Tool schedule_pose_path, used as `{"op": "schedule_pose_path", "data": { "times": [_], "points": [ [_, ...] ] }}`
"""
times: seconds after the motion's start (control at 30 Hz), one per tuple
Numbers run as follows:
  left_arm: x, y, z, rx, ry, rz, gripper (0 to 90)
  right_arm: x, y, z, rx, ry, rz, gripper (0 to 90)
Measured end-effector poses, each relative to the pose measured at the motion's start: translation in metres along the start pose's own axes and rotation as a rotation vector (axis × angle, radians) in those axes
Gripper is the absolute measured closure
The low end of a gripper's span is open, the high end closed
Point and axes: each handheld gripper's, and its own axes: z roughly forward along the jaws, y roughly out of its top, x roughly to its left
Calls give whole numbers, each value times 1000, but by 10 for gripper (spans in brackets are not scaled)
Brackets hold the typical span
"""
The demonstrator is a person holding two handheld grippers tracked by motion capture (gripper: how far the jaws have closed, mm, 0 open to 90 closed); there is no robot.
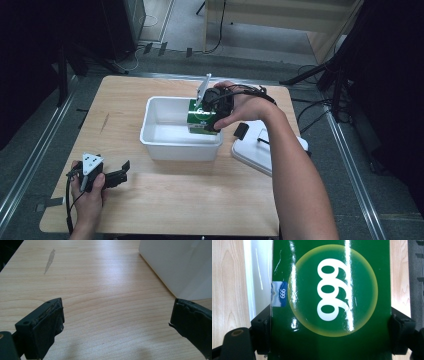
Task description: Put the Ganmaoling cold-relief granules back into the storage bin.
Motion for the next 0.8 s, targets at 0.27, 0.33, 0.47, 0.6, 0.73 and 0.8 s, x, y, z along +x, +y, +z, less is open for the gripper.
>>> {"op": "schedule_pose_path", "data": {
  "times": [0.27, 0.33, 0.47, 0.6, 0.73, 0.8],
  "points": [
    [0, 0, 0, -1, 0, 1, 0, 1, -3, 6, 3, 11, 8, 164],
    [0, 0, 0, -3, 0, 0, 0, 1, -4, 8, 5, 12, 11, 164],
    [0, 0, 0, -4, 0, 0, 0, 0, -5, 10, -1, 16, 12, 164],
    [0, 0, 0, -5, 1, 0, 0, 1, -6, 15, 3, 24, 9, 163],
    [0, 0, 0, -4, 0, -2, 0, 1, -7, 19, 6, 28, 3, 163],
    [0, 0, 0, -3, -1, -1, 0, 1, -7, 22, 5, 30, 1, 163]
  ]
}}
